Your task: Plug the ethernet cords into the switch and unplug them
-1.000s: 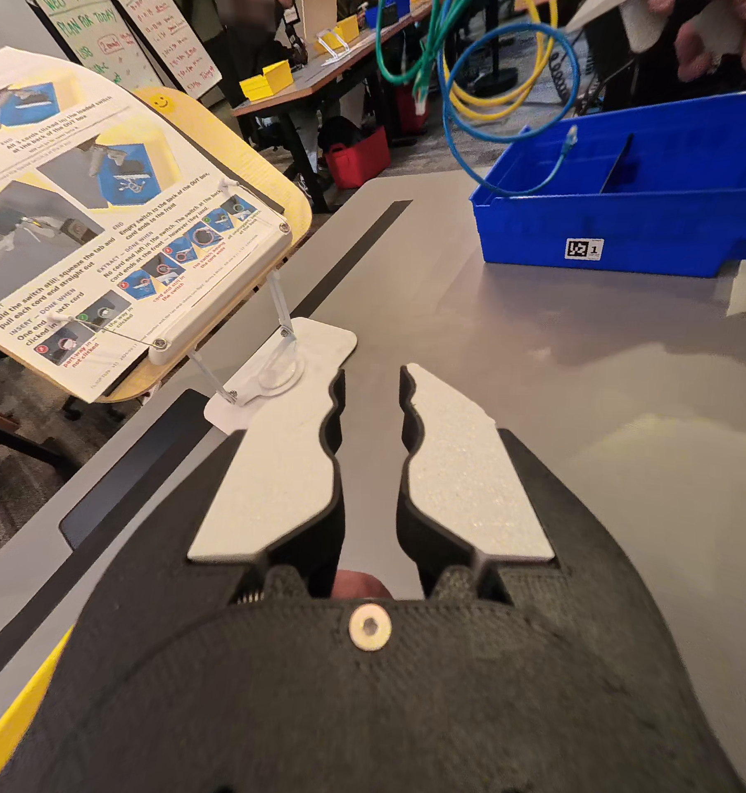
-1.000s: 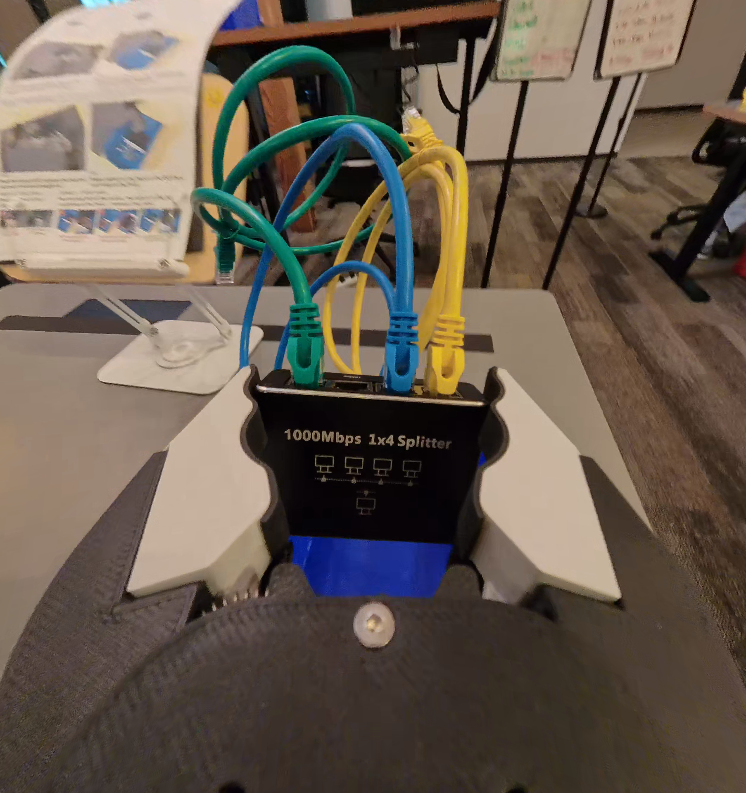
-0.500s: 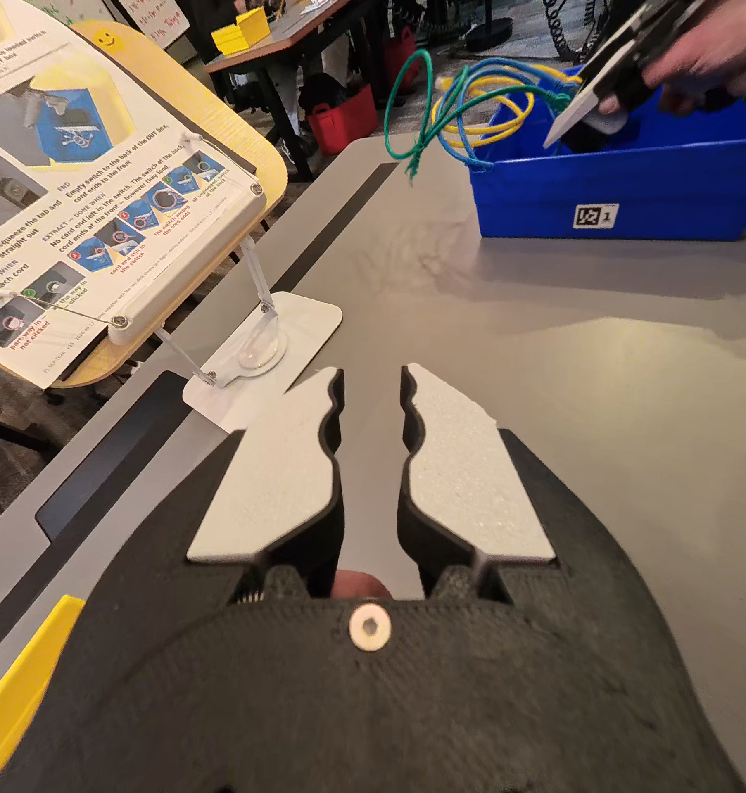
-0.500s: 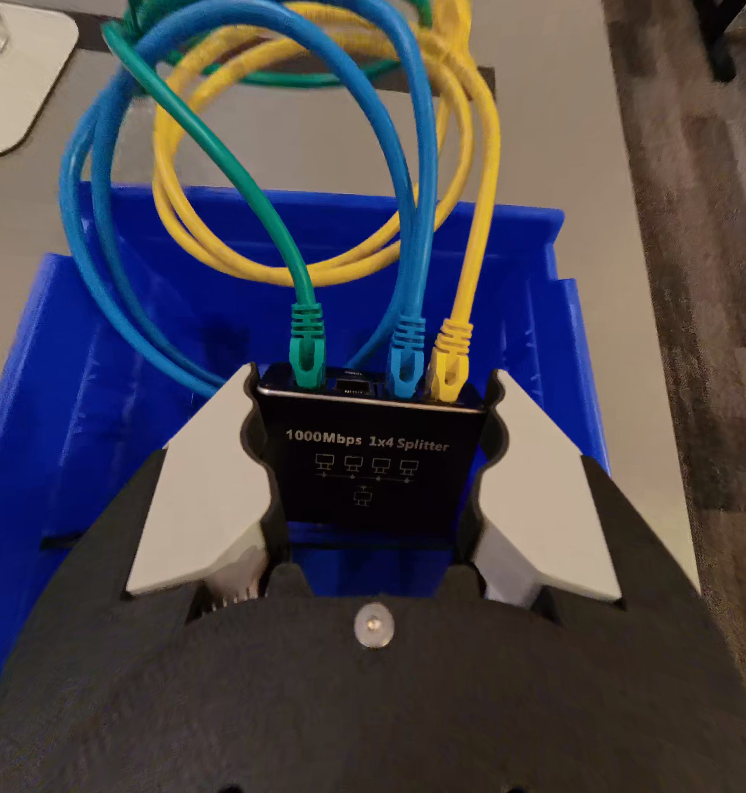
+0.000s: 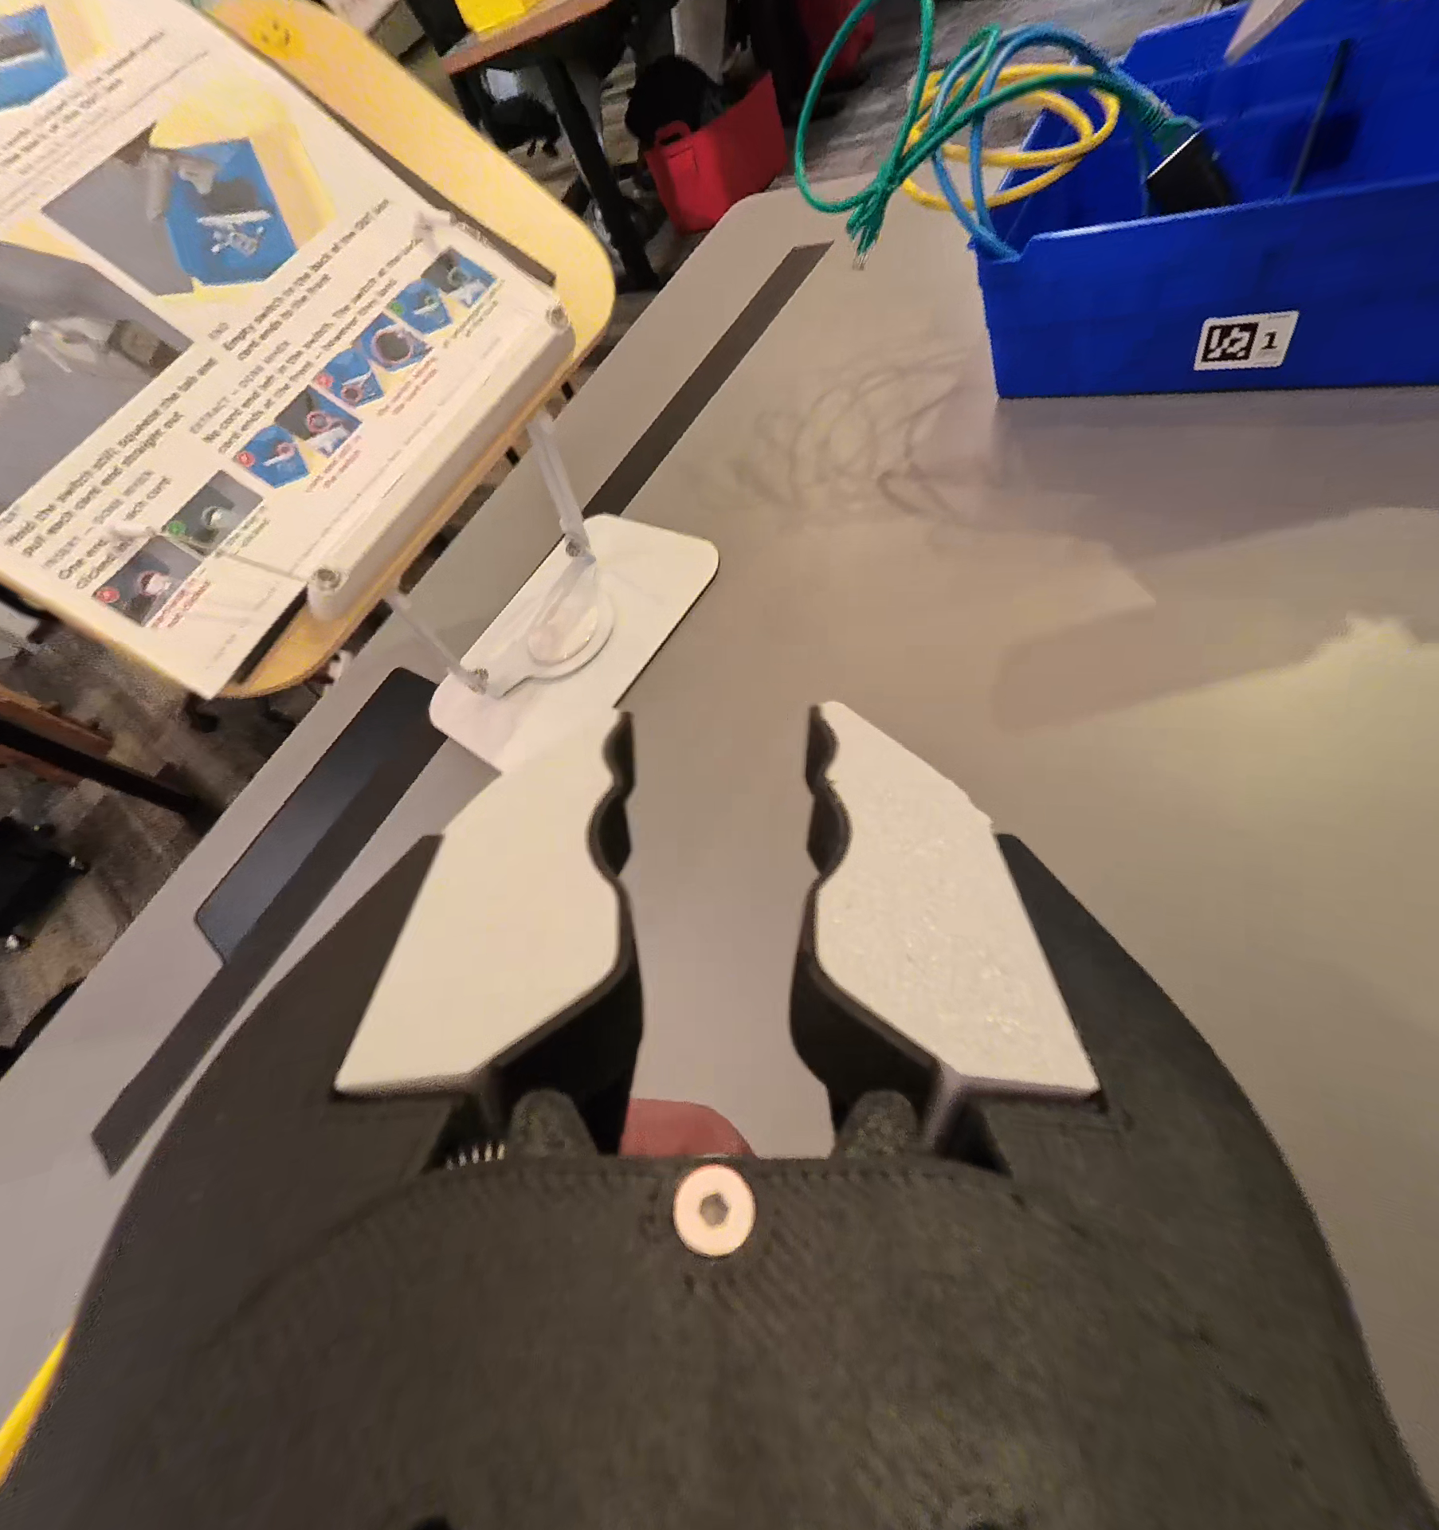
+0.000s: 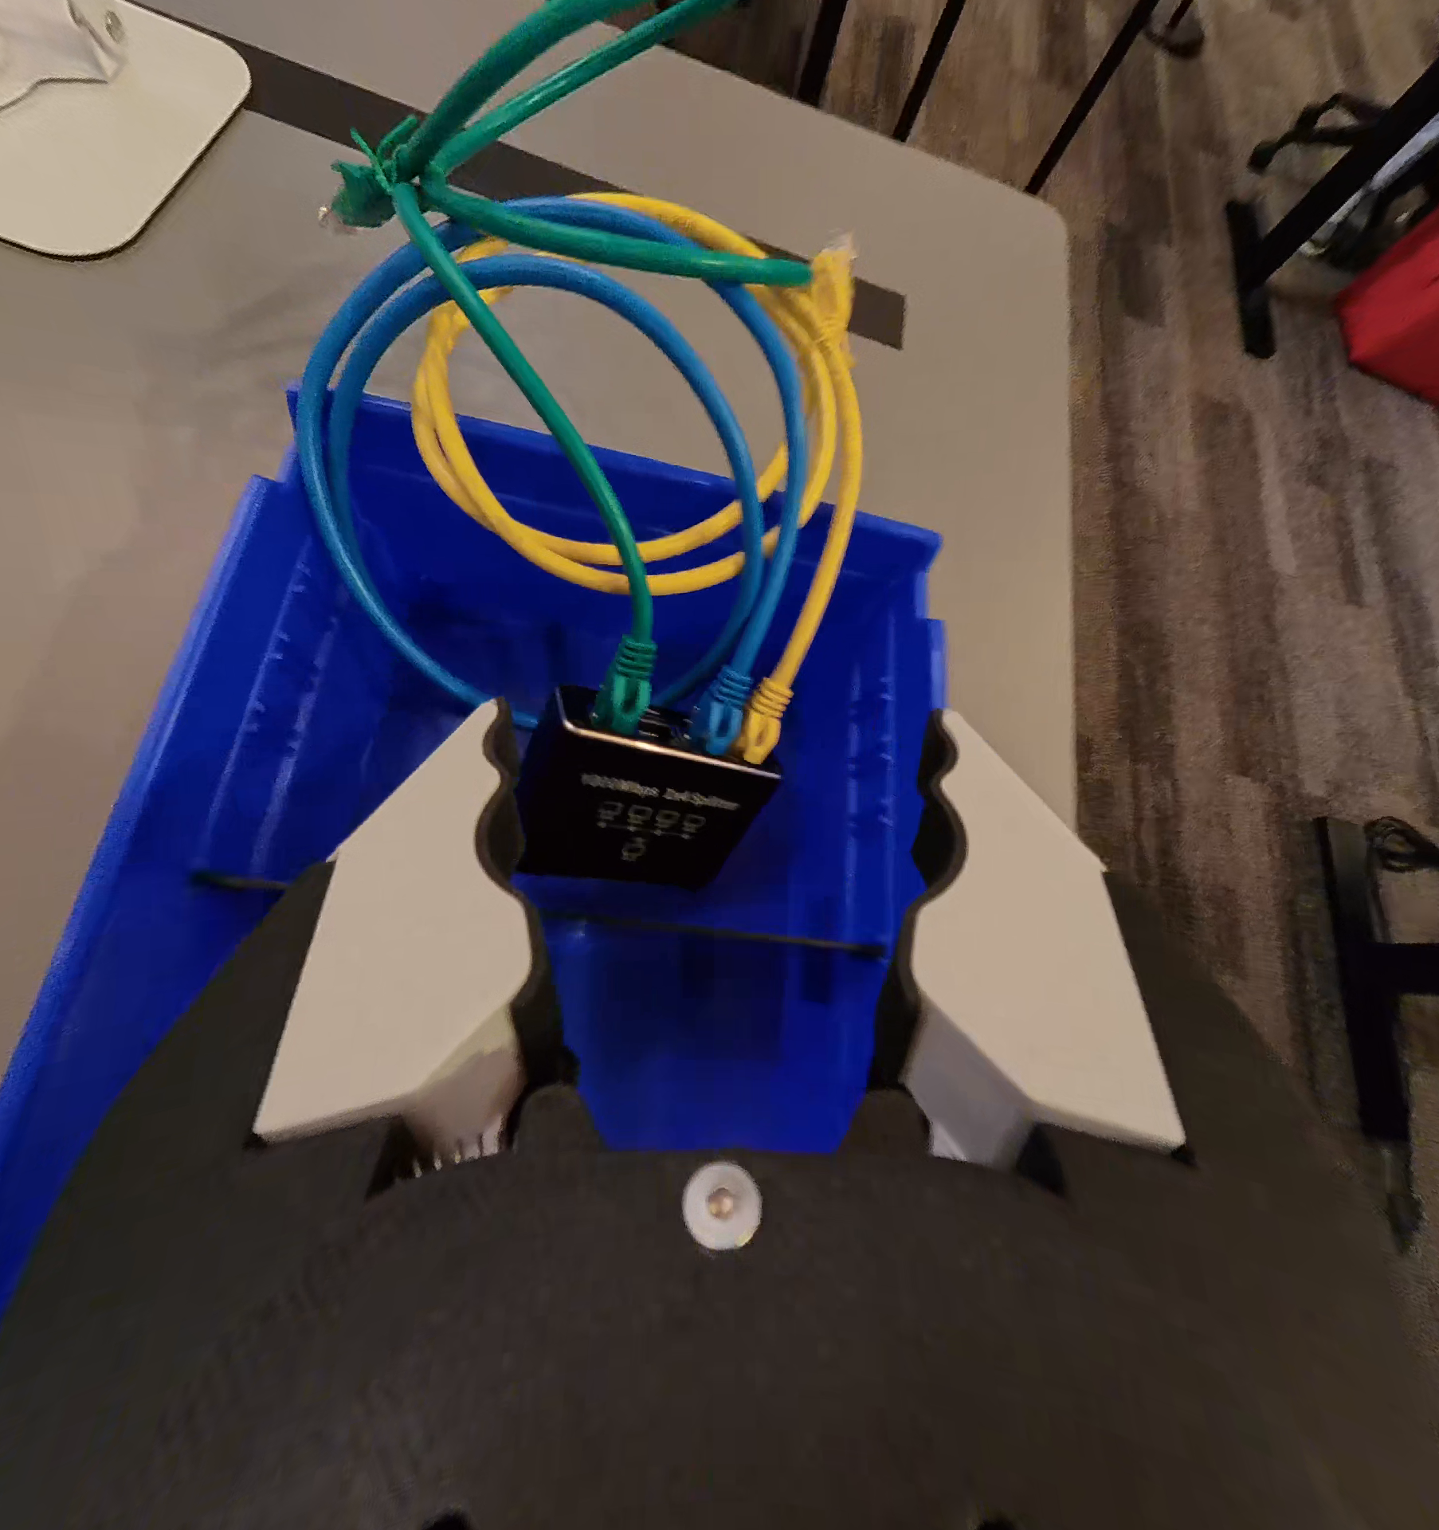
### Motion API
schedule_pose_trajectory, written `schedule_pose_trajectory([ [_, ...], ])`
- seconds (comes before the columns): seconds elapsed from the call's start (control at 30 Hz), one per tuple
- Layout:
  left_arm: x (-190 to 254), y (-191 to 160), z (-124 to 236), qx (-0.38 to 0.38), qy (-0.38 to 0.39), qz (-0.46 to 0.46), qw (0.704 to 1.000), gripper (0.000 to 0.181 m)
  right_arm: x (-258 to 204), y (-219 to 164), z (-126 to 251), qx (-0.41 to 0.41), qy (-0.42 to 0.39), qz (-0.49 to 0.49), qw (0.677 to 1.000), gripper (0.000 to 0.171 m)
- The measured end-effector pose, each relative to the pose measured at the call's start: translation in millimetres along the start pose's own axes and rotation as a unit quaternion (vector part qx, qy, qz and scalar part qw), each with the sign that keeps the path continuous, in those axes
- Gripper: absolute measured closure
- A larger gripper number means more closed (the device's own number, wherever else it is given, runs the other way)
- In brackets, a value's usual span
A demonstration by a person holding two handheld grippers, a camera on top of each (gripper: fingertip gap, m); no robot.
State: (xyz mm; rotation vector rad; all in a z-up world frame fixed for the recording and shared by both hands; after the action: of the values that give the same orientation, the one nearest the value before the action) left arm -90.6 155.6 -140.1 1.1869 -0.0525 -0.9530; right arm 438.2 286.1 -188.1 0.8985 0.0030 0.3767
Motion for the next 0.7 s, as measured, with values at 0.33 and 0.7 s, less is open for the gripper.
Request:
schedule_pose_trajectory([
  [0.33,-46.5,-73.7,100.6,-0.113,0.129,0.14,0.975,0.09,64.9,-44.7,51.2,-0.037,-0.018,0.009,0.999,0.079],
  [0.7,-43.7,-216.2,196.7,-0.268,0.263,0.275,0.885,0.082,61.8,-101.7,31.0,-0.104,0.076,0.0,0.992,0.102],
])
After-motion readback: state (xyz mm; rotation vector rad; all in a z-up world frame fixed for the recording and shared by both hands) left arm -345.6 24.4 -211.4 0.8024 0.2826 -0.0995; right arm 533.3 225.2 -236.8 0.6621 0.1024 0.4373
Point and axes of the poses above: each gripper's, where its closed fingertips meet, z back along the fingers, y out of its top, x = y × z across the jaws, the point moved 8 cm from there along z, back along the fingers, and after that the axes turned 5 degrees about -z, right-handed, at the moved point
